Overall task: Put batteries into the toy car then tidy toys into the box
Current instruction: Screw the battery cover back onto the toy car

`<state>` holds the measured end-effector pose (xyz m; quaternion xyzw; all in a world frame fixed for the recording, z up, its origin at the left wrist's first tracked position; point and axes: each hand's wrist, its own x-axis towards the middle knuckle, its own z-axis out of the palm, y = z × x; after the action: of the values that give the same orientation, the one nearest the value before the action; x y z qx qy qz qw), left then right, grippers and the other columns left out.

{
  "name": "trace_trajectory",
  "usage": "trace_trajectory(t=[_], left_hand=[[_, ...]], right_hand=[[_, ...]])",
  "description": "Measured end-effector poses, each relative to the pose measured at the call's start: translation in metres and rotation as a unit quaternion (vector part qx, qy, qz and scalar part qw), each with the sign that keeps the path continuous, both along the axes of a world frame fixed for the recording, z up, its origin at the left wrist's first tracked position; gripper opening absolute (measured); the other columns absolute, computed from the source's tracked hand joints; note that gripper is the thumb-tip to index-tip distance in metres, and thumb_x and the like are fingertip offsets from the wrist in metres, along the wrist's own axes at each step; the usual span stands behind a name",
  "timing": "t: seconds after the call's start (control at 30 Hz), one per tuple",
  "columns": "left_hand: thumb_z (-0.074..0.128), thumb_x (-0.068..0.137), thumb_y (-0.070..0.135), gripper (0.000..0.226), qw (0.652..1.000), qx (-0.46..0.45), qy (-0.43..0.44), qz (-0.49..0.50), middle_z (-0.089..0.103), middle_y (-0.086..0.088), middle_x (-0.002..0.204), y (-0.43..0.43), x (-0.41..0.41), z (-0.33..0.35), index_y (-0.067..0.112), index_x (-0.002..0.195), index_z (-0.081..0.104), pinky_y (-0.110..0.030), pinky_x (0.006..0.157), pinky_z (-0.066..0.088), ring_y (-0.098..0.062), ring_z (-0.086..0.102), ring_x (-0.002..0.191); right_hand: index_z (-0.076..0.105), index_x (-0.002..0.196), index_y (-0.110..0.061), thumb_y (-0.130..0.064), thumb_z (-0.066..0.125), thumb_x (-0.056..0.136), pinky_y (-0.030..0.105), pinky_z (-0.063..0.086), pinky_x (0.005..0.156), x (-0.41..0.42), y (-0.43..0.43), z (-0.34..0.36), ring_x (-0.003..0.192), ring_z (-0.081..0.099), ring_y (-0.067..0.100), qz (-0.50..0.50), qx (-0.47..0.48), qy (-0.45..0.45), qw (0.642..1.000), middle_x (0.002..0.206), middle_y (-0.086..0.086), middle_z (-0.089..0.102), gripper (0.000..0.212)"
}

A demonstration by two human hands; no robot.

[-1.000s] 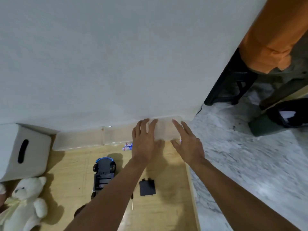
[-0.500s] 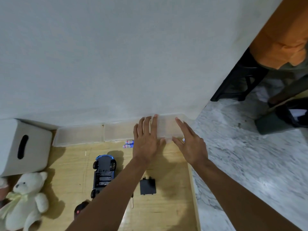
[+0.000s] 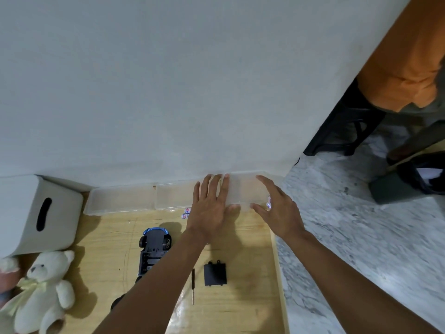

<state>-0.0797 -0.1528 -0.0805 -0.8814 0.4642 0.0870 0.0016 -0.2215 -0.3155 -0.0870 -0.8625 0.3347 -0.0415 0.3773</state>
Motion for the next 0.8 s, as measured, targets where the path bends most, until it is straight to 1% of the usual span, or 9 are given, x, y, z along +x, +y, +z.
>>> trace_trajectory(t=[0.13, 0.2, 0.27, 0.4, 0.5, 0.57, 0.63, 0.7, 0.8], left_hand=[[0.024, 0.104, 0.065, 0.080, 0.999, 0.029, -0.001, 0.011, 0.019, -0.007, 0.168, -0.002, 0.000, 0.002, 0.019, 0.166, 0.002, -0.054, 0.125, 0.015, -0.035, 0.011, 0.156], [0.024, 0.104, 0.067, 0.081, 0.999, 0.040, -0.008, 0.009, 0.018, -0.006, 0.168, -0.002, 0.002, 0.005, 0.020, 0.166, 0.001, -0.051, 0.124, 0.016, -0.033, 0.011, 0.155], [0.021, 0.102, 0.069, 0.081, 0.999, 0.043, -0.011, 0.006, 0.018, -0.003, 0.169, -0.002, 0.004, 0.009, 0.021, 0.166, 0.004, -0.049, 0.121, 0.018, -0.032, 0.014, 0.154], [0.011, 0.098, 0.069, 0.081, 1.000, 0.016, 0.000, 0.002, 0.027, 0.003, 0.166, 0.001, 0.009, 0.017, 0.026, 0.165, 0.017, -0.046, 0.116, 0.025, -0.027, 0.026, 0.149], [0.031, 0.100, 0.067, 0.069, 0.995, -0.068, 0.067, 0.033, 0.043, 0.006, 0.155, 0.004, 0.016, 0.024, 0.032, 0.159, 0.038, -0.042, 0.107, 0.039, -0.025, 0.043, 0.136], [0.048, 0.102, 0.056, 0.054, 0.977, -0.156, 0.133, 0.064, 0.050, 0.004, 0.139, 0.004, 0.018, 0.028, 0.031, 0.150, 0.053, -0.042, 0.098, 0.048, -0.023, 0.056, 0.112], [0.058, 0.102, 0.047, 0.042, 0.951, -0.238, 0.173, 0.089, 0.051, 0.005, 0.124, 0.000, 0.015, 0.031, 0.032, 0.141, 0.063, -0.038, 0.090, 0.054, -0.016, 0.062, 0.091], [0.063, 0.102, 0.039, 0.036, 0.931, -0.291, 0.192, 0.108, 0.050, 0.007, 0.118, -0.006, 0.011, 0.033, 0.035, 0.137, 0.066, -0.036, 0.087, 0.056, -0.011, 0.064, 0.085], [0.064, 0.102, 0.031, 0.033, 0.906, -0.341, 0.218, 0.122, 0.052, 0.003, 0.118, -0.014, 0.009, 0.036, 0.033, 0.135, 0.068, -0.039, 0.089, 0.058, -0.014, 0.067, 0.092]], right_hand=[[0.024, 0.147, -0.060, -0.054, 0.080, 0.080, 0.040, 0.050, 0.096, -0.007, 0.000, -0.004, 0.120, 0.060, 0.016, -0.058, 0.100, -0.048, 0.992, 0.139, -0.013, 0.059, 0.088], [0.028, 0.148, -0.055, -0.053, 0.080, 0.080, 0.040, 0.050, 0.099, -0.007, -0.001, -0.005, 0.126, 0.058, 0.017, -0.065, 0.097, -0.040, 0.992, 0.140, -0.012, 0.061, 0.086], [0.033, 0.148, -0.050, -0.050, 0.081, 0.080, 0.035, 0.048, 0.094, -0.005, -0.002, -0.006, 0.122, 0.060, 0.018, -0.070, 0.080, -0.032, 0.994, 0.135, -0.010, 0.065, 0.083], [0.041, 0.146, -0.041, -0.047, 0.082, 0.080, 0.035, 0.052, 0.083, -0.003, -0.003, -0.007, 0.106, 0.064, 0.023, -0.078, 0.055, -0.012, 0.995, 0.113, 0.000, 0.073, 0.079], [0.038, 0.144, -0.043, -0.048, 0.081, 0.081, 0.034, 0.047, 0.079, -0.002, -0.001, -0.006, 0.105, 0.059, 0.021, -0.076, 0.034, 0.006, 0.997, 0.116, -0.005, 0.071, 0.076], [0.033, 0.143, -0.044, -0.048, 0.080, 0.082, 0.034, 0.048, 0.079, -0.003, 0.001, -0.005, 0.103, 0.061, 0.019, -0.067, 0.021, 0.007, 0.997, 0.122, -0.008, 0.069, 0.077], [0.028, 0.144, -0.046, -0.050, 0.080, 0.081, 0.035, 0.051, 0.080, -0.006, 0.005, -0.004, 0.100, 0.065, 0.018, -0.056, -0.002, -0.007, 0.998, 0.126, -0.011, 0.066, 0.081], [0.027, 0.145, -0.049, -0.058, 0.076, 0.081, 0.035, 0.053, 0.080, -0.009, 0.011, 0.000, 0.093, 0.063, 0.012, -0.052, -0.012, -0.042, 0.998, 0.127, -0.017, 0.062, 0.080], [0.024, 0.145, -0.055, -0.060, 0.065, 0.090, 0.038, 0.055, 0.085, -0.011, 0.013, 0.003, 0.098, 0.066, 0.012, -0.049, -0.030, -0.056, 0.997, 0.128, -0.016, 0.063, 0.069]])
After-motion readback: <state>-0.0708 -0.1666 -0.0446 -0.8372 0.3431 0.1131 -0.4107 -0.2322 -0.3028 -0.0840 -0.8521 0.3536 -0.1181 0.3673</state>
